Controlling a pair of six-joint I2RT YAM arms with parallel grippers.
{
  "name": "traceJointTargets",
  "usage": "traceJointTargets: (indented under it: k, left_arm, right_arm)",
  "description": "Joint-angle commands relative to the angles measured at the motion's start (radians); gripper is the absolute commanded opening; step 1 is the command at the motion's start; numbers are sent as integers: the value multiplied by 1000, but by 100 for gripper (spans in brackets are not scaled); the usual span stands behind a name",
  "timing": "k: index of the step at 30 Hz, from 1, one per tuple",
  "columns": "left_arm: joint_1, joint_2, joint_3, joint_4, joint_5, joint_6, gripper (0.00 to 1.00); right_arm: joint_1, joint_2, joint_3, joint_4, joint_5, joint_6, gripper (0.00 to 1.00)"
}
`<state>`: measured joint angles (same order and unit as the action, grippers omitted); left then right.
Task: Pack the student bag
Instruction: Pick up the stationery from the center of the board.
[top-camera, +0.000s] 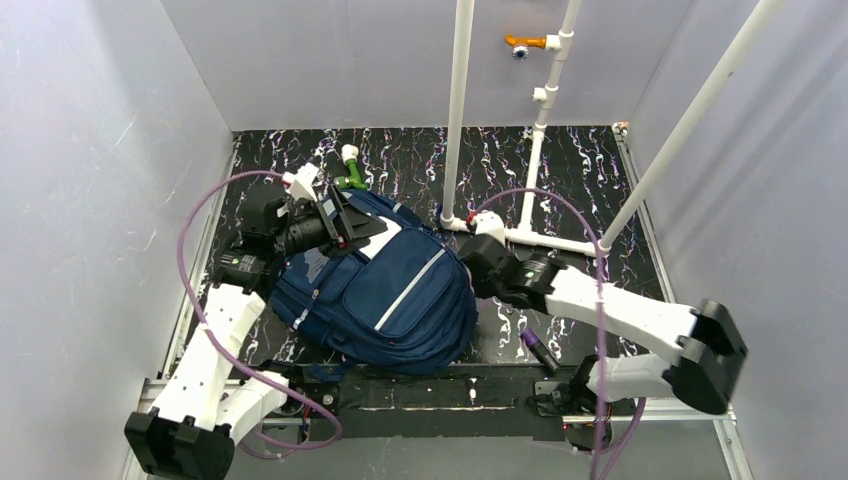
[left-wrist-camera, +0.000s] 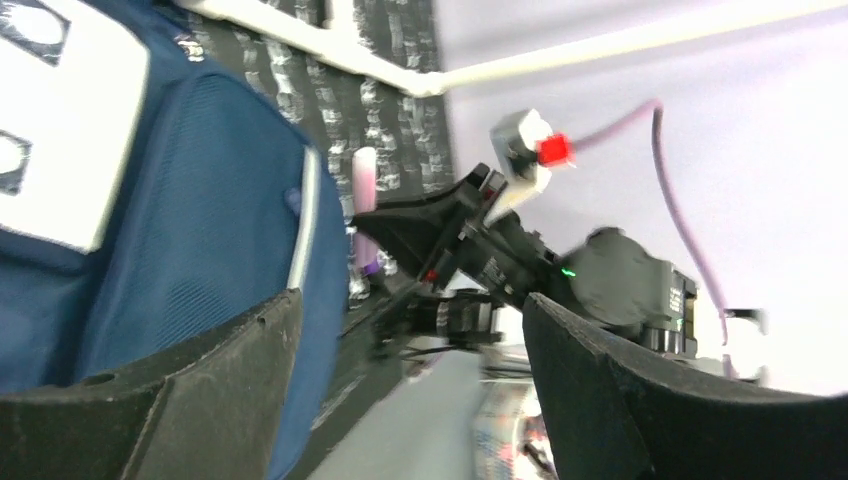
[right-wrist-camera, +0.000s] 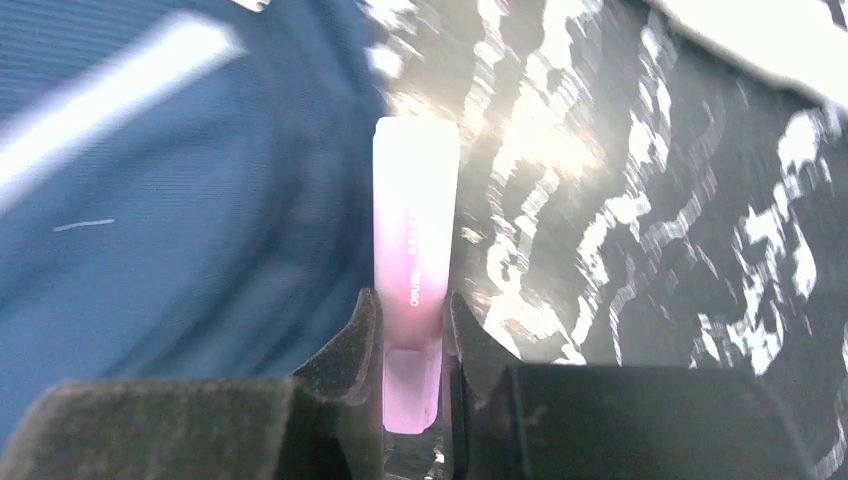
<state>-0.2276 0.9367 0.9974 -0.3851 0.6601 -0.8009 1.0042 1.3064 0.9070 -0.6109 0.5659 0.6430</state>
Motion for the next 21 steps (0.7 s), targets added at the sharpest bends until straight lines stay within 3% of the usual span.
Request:
traceJointTargets:
  k: [1,4,7,9,11,18,19,21]
  left_arm:
    - [-26,65,-111,441,198,-334,80]
    - [-88,111,-36,409,170,-275,81]
    - [-109,101,-13,353,88,-266,81]
    - [-113,84,20,198,5,-187,80]
    - [-120,68,19,155,-31,-155,77]
    - [-121,28,15,44,-122,-89,49]
    - [-121,26,18,33,-130,-80,49]
    - [-120,17,12,14,-150,-65,60]
  right_arm:
    - [-16,-149,131,257,-402,-429,1]
    - [-15,-58,283,244,-669,-452,1]
    - [-9,11,350,303,-777,-436,1]
    - [-6,37,369,343,-786,-433,1]
    - [-4,67,390,363,-797,-438,1]
    - [1,118,427,390,-751,-443,1]
    - [2,122,429,391,-741,-440,1]
    - [4,128,432,390,-720,-438,1]
